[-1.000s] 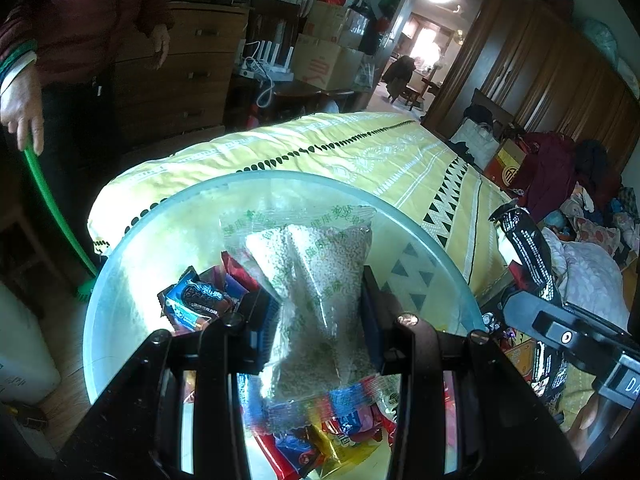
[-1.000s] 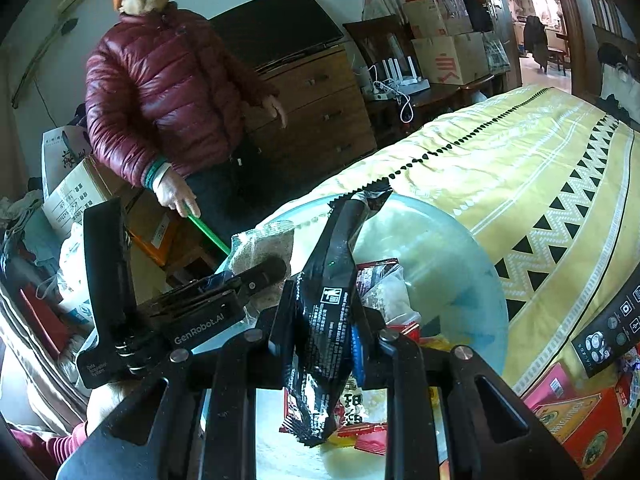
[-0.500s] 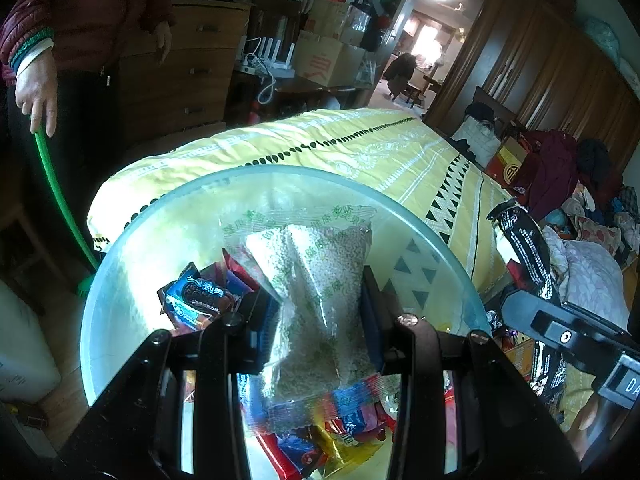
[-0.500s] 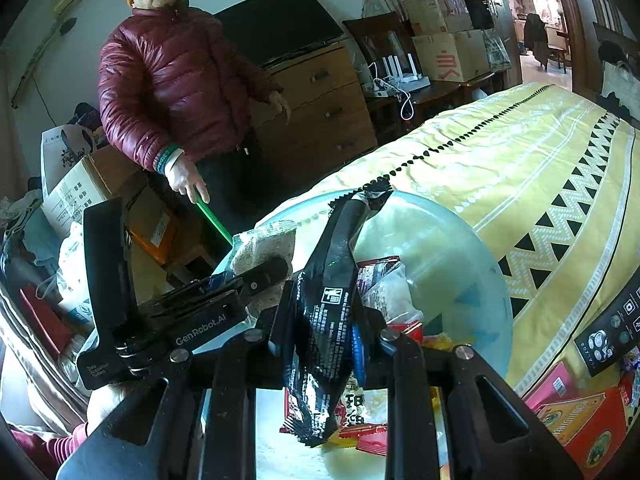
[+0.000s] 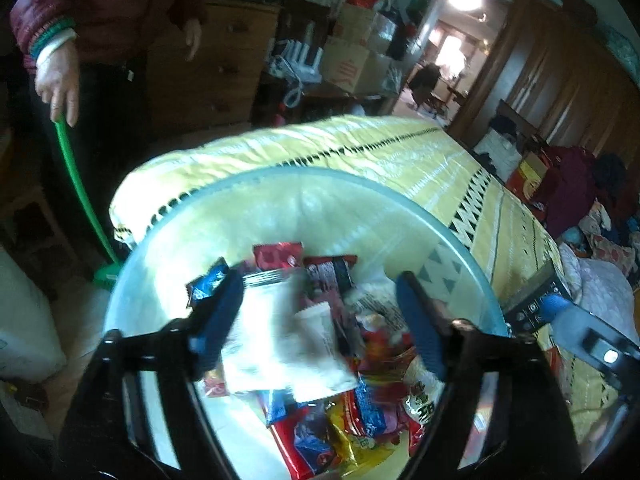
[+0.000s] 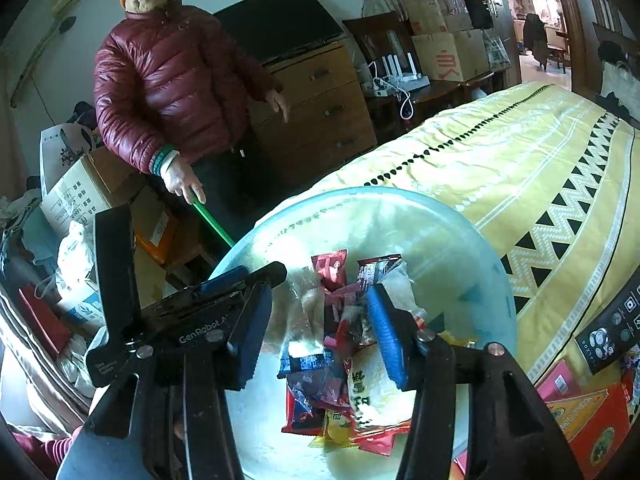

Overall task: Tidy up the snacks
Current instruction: 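Lower both snacks into the bowl and open both tools, then move both open tools back over the snack pile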

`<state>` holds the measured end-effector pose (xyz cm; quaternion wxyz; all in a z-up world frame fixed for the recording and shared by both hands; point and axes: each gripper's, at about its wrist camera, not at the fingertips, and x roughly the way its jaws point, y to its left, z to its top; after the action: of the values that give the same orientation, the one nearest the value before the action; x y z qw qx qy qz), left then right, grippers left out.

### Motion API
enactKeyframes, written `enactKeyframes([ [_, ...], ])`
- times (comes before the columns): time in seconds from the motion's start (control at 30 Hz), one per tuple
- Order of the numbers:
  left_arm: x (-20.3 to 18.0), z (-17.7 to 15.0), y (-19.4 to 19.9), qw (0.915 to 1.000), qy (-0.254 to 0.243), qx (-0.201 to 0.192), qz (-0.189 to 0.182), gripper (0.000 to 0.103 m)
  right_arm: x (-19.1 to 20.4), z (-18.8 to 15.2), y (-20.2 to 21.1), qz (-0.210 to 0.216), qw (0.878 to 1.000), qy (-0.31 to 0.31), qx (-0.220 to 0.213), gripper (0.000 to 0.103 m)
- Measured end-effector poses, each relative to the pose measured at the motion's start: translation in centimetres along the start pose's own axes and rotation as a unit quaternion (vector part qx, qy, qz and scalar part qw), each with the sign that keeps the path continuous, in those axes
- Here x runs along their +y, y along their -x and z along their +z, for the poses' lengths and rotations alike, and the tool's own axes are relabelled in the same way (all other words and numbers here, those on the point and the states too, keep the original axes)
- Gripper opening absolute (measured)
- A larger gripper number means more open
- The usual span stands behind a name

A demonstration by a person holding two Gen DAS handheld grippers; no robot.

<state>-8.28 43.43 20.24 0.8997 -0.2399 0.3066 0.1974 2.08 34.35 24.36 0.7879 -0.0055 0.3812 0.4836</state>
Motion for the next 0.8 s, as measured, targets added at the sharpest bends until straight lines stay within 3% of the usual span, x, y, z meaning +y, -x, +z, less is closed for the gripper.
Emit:
enactKeyframes([
  [0.13, -0.6, -0.2, 1.1, 0.9996, -0.019, -0.001, -0.018, 0.088, 1.1, -2.3, 4.6, -0.008, 0.998, 0.026, -0.051, 0.055],
  [0.2, -2.1, -1.1, 3.0, 0.997, -0.065, -0.013, -0.04, 0.088, 1.6, -6.8, 8.5, -0.034, 0.996, 0.039, -0.078, 0.06],
  [0.27, -4.7, -3.1, 5.4, 0.9876, -0.124, -0.016, -0.095, 0.088, 1.5, -12.0, 12.0, -0.07, 0.992, 0.042, -0.097, 0.067],
  [0.37, -9.8, -7.4, 8.9, 0.9591, -0.227, -0.007, -0.169, 0.088, -0.3, -21.2, 16.0, -0.138, 0.987, 0.004, -0.081, 0.075],
  [0.43, -13.8, -11.6, 11.2, 0.9257, -0.291, 0.017, -0.241, 0.088, -2.1, -26.6, 17.7, -0.184, 0.981, -0.024, -0.047, 0.075],
  [0.53, -18.8, -17.1, 10.9, 0.8904, -0.312, 0.091, -0.319, 0.088, -6.7, -33.8, 20.9, -0.214, 0.967, -0.14, -0.009, 0.075],
  [0.6, -21.8, -20.4, 9.2, 0.8797, -0.334, 0.117, -0.318, 0.086, -9.4, -37.4, 23.3, -0.228, 0.953, -0.199, -0.004, 0.075],
  [0.7, -25.4, -24.6, 6.3, 0.8611, -0.363, 0.173, -0.312, 0.079, -11.8, -39.8, 25.6, -0.231, 0.944, -0.234, -0.016, 0.075],
  [0.8, -27.2, -27.4, 6.3, 0.8481, -0.407, 0.182, -0.287, 0.078, -13.9, -41.4, 27.1, -0.236, 0.937, -0.254, -0.036, 0.075],
])
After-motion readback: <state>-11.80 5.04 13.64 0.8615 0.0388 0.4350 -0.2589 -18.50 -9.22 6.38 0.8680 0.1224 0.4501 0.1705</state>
